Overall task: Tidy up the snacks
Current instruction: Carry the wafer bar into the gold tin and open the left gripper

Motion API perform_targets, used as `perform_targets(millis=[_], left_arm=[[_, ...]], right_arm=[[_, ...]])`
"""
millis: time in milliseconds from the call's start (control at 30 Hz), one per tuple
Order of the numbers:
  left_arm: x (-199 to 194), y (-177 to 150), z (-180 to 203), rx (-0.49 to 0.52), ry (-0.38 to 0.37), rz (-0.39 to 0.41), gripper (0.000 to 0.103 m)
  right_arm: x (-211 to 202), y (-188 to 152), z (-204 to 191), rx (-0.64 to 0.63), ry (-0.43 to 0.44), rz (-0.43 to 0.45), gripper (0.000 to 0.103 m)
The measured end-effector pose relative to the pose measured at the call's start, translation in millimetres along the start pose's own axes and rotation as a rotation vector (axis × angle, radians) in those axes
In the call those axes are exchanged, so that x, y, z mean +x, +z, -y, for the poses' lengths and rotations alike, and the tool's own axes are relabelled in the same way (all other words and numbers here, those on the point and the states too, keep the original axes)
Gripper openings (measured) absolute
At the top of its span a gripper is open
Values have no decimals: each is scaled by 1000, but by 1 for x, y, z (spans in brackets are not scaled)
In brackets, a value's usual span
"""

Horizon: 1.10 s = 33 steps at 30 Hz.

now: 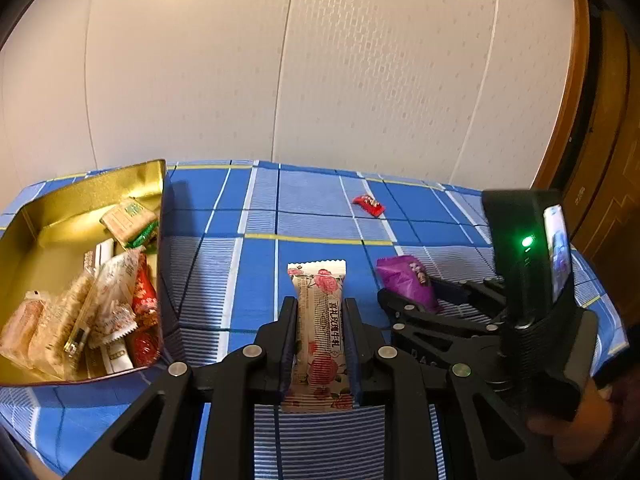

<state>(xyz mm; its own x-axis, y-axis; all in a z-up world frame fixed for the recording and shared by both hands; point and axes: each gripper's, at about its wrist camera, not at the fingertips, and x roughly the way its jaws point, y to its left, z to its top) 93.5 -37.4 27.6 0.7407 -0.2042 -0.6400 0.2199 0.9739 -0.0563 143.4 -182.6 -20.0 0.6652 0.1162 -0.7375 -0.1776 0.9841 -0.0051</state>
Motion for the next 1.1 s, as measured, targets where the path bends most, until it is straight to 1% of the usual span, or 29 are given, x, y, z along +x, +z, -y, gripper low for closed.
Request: perform_targets(millis=[200, 267, 400, 633, 733, 833, 1067, 1100], left_arm=[[-25, 21, -9, -6, 15, 40, 22], [-30, 30, -16, -12, 41, 48, 22], [-39, 50, -42, -44, 94, 66, 22], [-44, 65, -89, -103, 164, 69, 22], [-41, 66, -111, -144, 196, 55, 22], [-35, 66, -133, -185, 227, 24, 22], [-11, 60, -183, -336, 222, -81, 22], [-8, 59, -194, -375, 217, -96, 22]], right_arm=[[0, 0, 0, 0, 0, 0, 44], [0, 0, 0, 0, 0, 0, 44], [0, 0, 0, 0, 0, 0, 44], [0, 0, 1, 1, 1, 0, 44], [0, 0, 1, 1, 1, 0, 44], [0, 0, 1, 1, 1, 0, 44], [0, -1, 1, 1, 1, 0, 44], [0, -1, 1, 1, 1, 0, 44]])
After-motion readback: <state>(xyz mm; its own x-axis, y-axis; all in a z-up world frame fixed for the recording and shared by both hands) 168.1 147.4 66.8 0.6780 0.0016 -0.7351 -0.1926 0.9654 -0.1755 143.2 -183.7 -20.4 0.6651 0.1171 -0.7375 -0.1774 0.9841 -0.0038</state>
